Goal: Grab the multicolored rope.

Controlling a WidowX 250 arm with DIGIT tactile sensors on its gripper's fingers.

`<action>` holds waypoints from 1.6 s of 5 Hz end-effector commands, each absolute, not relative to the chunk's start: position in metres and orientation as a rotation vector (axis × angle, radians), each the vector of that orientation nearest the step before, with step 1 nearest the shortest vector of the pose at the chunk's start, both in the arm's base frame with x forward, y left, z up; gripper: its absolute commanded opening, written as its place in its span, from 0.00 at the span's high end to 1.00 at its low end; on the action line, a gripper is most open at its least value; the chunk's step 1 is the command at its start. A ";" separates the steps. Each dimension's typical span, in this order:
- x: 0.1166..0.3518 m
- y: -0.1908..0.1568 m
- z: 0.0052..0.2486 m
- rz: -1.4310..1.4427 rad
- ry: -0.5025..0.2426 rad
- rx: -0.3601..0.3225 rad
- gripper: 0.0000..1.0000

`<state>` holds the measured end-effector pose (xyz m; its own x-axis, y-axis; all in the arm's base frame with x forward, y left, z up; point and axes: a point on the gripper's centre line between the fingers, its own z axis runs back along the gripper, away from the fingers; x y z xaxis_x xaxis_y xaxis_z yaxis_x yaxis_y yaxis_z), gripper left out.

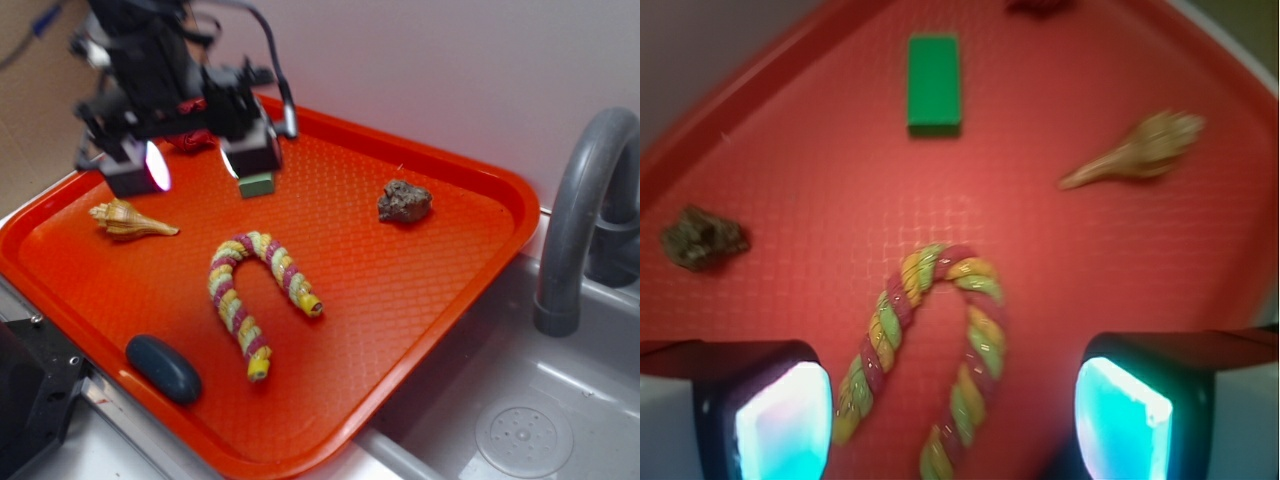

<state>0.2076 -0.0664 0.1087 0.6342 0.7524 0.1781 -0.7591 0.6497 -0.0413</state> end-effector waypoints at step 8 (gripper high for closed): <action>0.244 -0.074 0.014 0.652 -0.341 -0.049 1.00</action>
